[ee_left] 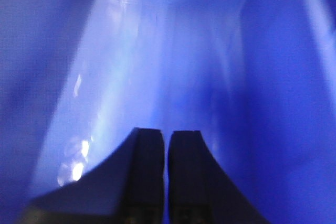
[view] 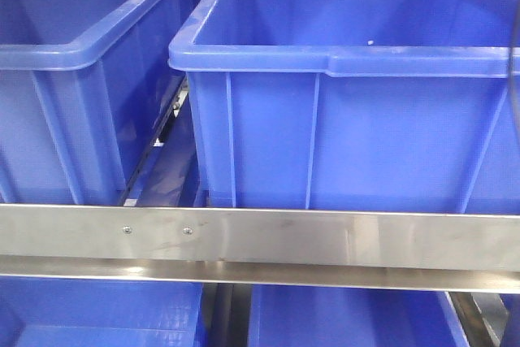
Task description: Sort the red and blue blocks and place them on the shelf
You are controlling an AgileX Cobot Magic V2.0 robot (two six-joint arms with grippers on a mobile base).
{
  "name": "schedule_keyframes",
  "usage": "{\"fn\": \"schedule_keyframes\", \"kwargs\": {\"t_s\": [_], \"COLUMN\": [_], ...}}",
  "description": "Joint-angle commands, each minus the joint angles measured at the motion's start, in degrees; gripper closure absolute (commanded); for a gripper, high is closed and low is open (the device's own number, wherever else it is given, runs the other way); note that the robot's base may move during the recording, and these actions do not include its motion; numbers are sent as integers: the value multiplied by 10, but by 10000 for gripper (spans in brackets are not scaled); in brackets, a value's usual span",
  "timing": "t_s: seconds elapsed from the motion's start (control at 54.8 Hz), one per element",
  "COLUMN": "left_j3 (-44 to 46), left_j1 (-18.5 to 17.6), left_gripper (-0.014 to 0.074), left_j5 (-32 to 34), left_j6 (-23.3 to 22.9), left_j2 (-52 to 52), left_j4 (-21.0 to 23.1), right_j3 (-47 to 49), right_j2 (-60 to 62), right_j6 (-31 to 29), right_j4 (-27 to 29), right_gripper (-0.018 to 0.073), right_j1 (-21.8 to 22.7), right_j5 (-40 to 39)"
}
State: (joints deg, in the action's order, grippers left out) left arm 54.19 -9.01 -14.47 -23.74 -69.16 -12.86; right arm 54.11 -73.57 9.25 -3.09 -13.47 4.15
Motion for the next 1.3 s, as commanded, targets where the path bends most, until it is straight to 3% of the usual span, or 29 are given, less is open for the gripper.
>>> {"fn": "schedule_keyframes", "kwargs": {"t_s": [0.0,0.547,0.912,1.277], "left_j3": [21,-171,-262,-318], "left_j1": [-5,-5,-5,-5], "left_gripper": [513,513,513,513], "left_j5": [21,72,67,78], "left_j6": [0,0,0,0], "left_j2": [35,234,390,450], "left_j4": [4,4,-2,-16], "right_j3": [22,-152,-245,-286], "right_j2": [37,247,421,463], "right_j6": [-1,-1,-1,-1], "right_j4": [-7,-21,-22,-38], "right_gripper": [491,491,491,491], "right_j1": [0,0,0,0], "right_j5": [-18,-15,14,35]}}
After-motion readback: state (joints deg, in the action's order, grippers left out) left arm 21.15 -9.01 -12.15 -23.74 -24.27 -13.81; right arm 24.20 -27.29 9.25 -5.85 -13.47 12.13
